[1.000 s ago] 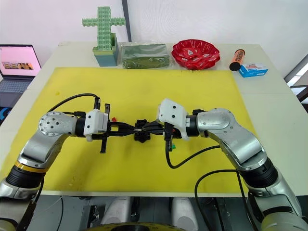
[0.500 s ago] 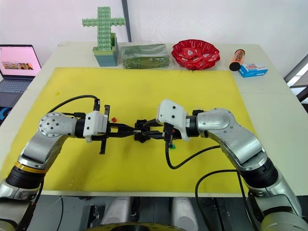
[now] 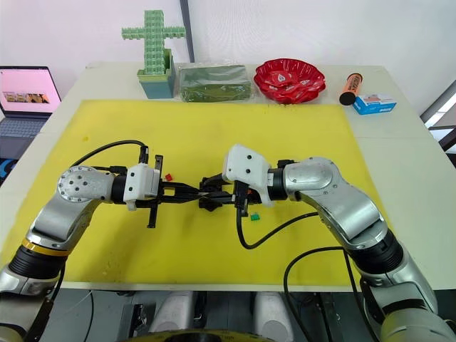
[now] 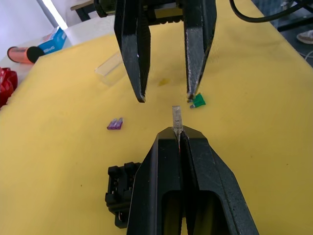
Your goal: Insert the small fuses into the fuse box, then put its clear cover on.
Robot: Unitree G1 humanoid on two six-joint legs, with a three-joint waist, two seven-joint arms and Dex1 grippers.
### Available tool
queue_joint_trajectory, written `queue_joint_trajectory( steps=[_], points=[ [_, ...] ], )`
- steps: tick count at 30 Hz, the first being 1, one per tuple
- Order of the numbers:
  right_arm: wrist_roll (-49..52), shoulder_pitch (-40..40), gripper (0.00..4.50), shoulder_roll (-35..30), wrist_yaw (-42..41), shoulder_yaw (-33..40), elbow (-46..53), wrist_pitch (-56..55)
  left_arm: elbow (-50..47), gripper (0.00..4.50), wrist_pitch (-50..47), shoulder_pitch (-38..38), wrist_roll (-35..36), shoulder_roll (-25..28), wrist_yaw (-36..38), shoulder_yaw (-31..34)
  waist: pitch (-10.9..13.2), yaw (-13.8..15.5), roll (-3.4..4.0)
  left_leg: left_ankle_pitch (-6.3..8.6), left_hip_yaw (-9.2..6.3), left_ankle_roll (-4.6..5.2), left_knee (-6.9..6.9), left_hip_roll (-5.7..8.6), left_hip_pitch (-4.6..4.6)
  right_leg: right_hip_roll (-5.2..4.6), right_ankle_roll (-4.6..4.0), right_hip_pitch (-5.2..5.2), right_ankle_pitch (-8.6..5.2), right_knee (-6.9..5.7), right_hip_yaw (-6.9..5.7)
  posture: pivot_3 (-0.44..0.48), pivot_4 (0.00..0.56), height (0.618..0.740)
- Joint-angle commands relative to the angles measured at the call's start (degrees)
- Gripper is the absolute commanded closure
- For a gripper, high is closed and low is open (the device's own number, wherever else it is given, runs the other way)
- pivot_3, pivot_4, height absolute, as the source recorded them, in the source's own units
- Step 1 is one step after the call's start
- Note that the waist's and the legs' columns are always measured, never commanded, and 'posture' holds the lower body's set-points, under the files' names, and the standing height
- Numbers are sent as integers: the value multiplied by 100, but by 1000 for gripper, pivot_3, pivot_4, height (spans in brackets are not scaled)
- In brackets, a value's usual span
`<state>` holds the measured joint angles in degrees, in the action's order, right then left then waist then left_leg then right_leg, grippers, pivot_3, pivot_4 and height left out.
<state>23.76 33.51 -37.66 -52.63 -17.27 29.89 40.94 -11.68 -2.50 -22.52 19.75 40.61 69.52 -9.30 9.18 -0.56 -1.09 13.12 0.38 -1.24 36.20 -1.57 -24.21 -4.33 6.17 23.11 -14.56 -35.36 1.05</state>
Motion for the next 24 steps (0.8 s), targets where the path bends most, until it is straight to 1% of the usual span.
queue_joint_trajectory(
  steps=[1,18,21,22,23,24],
  points=[
    [-62,-20,3185,-25,-66,-13,0,-108,-185,4500,-20,-85,28,25,-34,131,0,0,0,0,0,0,1,0,0,0,0,0,0,-1,0,0,150,740],
    [-275,-255,3185,83,-93,-35,-60,-367,-382,4500,-295,-179,61,36,-68,102,-1,0,0,0,-2,0,2,-1,4,3,0,-2,0,-5,0,0,150,740],
    [-277,-261,3818,100,-102,-25,-70,-400,-407,4500,-313,-177,58,45,-48,107,-1,-2,0,0,-2,0,2,-1,5,3,0,-3,0,-6,0,0,150,740],
    [-277,-262,4068,109,-99,-19,-70,-413,-409,4500,-307,-173,52,50,-40,107,-1,-2,0,0,-2,0,2,-1,5,3,0,-3,0,-6,0,0,150,740],
    [-272,-264,4433,117,-96,-11,-67,-420,-415,4500,-313,-166,53,56,-37,109,-1,-1,0,0,-2,0,2,-1,6,3,0,-3,0,-6,0,0,150,740],
    [-270,-265,4481,122,-92,-2,-65,-425,-421,4500,-321,-160,53,61,-33,110,-1,-1,0,0,-2,0,2,-1,6,3,0,-3,0,-6,0,0,150,740]
  ],
)
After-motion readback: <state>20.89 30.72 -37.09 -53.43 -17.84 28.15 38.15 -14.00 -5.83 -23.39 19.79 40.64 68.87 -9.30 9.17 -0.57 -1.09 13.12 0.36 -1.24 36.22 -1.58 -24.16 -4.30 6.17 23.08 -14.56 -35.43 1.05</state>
